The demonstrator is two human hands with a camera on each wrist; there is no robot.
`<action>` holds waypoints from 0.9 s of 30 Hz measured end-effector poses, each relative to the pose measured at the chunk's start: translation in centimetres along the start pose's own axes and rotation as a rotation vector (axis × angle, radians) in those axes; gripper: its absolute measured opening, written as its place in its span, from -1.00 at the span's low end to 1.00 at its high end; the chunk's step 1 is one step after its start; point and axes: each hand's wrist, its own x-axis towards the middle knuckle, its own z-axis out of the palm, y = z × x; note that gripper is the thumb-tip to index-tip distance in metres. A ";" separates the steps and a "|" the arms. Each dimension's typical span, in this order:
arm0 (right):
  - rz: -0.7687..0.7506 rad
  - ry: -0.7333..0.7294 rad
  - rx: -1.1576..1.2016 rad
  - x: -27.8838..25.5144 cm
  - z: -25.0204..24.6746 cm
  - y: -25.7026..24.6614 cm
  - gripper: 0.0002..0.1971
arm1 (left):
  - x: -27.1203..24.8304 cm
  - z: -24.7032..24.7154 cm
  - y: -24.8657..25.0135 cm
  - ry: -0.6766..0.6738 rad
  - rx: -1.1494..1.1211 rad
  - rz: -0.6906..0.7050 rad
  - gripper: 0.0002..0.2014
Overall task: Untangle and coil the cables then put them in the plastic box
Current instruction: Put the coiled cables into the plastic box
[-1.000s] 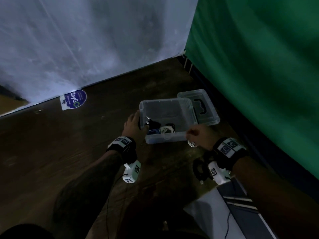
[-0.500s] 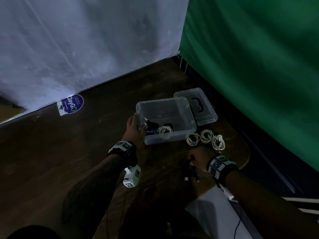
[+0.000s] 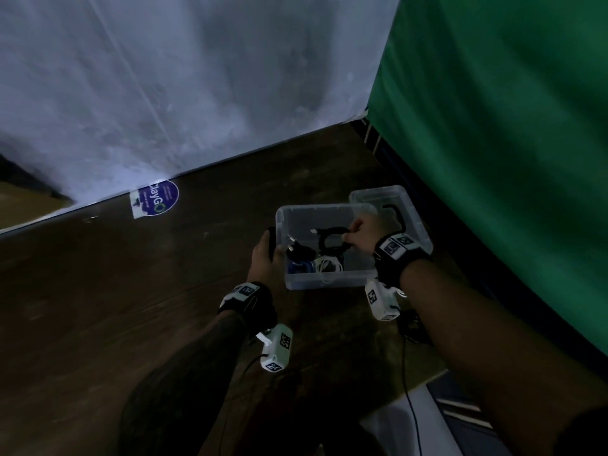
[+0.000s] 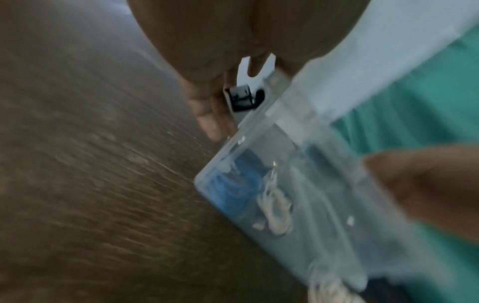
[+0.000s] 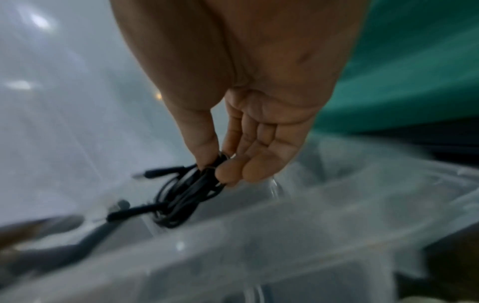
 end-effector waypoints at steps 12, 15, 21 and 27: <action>-0.217 0.113 0.174 -3.0 -2.5 1.8 -0.97 | 0.5 -0.5 0.4 -0.034 -0.143 -0.262 -0.50; -0.158 0.259 0.194 -5.9 -4.3 5.6 -0.90 | 0.2 -0.4 0.5 -0.026 -0.186 -0.298 -0.47; 0.049 0.132 0.072 -8.7 -1.6 12.3 -0.85 | 0.3 -0.3 0.1 -0.012 -0.174 -0.295 -0.42; 0.094 -0.154 -0.134 -7.9 4.5 11.7 -0.39 | 0.4 0.0 0.0 0.002 -0.122 -0.256 -0.48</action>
